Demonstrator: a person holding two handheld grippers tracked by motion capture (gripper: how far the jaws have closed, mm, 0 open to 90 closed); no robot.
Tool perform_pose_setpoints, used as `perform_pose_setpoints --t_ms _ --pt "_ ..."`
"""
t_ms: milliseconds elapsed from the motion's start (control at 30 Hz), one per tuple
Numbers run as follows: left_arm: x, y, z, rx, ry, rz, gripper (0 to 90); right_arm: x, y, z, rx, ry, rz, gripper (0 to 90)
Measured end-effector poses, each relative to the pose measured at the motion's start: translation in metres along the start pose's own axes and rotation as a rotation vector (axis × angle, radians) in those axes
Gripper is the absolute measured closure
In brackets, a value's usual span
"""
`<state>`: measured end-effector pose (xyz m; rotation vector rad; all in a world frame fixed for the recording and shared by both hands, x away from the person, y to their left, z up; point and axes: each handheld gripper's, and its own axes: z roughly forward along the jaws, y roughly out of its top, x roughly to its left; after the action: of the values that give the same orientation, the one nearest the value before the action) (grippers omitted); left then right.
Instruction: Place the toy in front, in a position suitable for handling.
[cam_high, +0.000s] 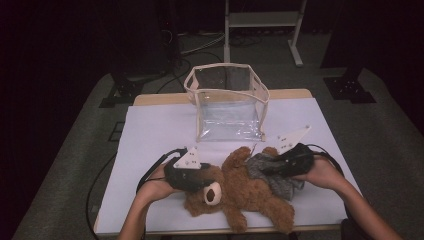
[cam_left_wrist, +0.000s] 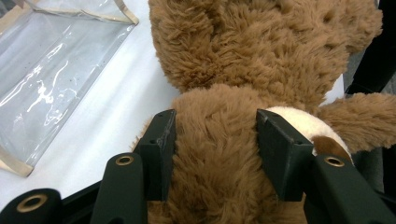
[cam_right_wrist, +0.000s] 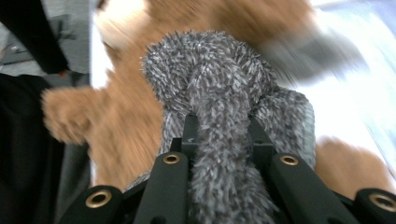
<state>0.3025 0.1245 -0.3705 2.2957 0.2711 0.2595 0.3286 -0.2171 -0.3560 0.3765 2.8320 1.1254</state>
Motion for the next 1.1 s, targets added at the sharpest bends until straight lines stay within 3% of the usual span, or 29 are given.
perform_pose_setpoints --t_ms 133,233,333,467,633,767,800,900,1033,1100 --pt "-0.001 0.002 0.001 0.01 -0.005 0.013 49.0 -0.011 -0.016 -0.021 -0.012 -0.049 0.059 74.5" --pt "-0.002 0.002 0.002 0.011 -0.007 0.015 48.9 -0.01 -0.004 -0.031 -0.046 -0.061 0.047 74.5" --pt "-0.003 0.002 0.002 0.015 -0.002 0.024 48.9 -0.007 0.013 -0.024 -0.046 -0.045 0.01 74.5" --pt "-0.003 0.001 0.001 0.006 -0.003 0.02 48.9 -0.009 0.015 0.001 0.029 -0.03 -0.02 74.5" --pt "-0.001 0.0 0.003 -0.007 -0.001 0.003 48.8 -0.021 -0.019 0.0 0.011 -0.041 0.099 74.6" --pt "-0.001 0.001 0.004 0.002 -0.001 0.013 48.7 -0.018 -0.03 -0.013 -0.007 -0.044 0.127 74.5" --pt "-0.001 0.001 0.004 0.004 -0.002 0.016 48.5 -0.016 -0.027 -0.017 -0.02 -0.045 0.121 74.5" --pt "-0.002 0.002 0.005 0.002 0.0 0.012 48.2 -0.005 -0.008 -0.021 -0.107 0.013 0.097 74.5" --pt "-0.003 0.001 0.004 -0.003 0.005 0.009 48.1 0.009 0.014 0.0 -0.091 0.056 0.006 74.4" --pt "-0.003 0.001 0.004 0.0 0.006 0.013 47.9 0.009 0.014 0.011 -0.061 0.065 0.004 74.4"
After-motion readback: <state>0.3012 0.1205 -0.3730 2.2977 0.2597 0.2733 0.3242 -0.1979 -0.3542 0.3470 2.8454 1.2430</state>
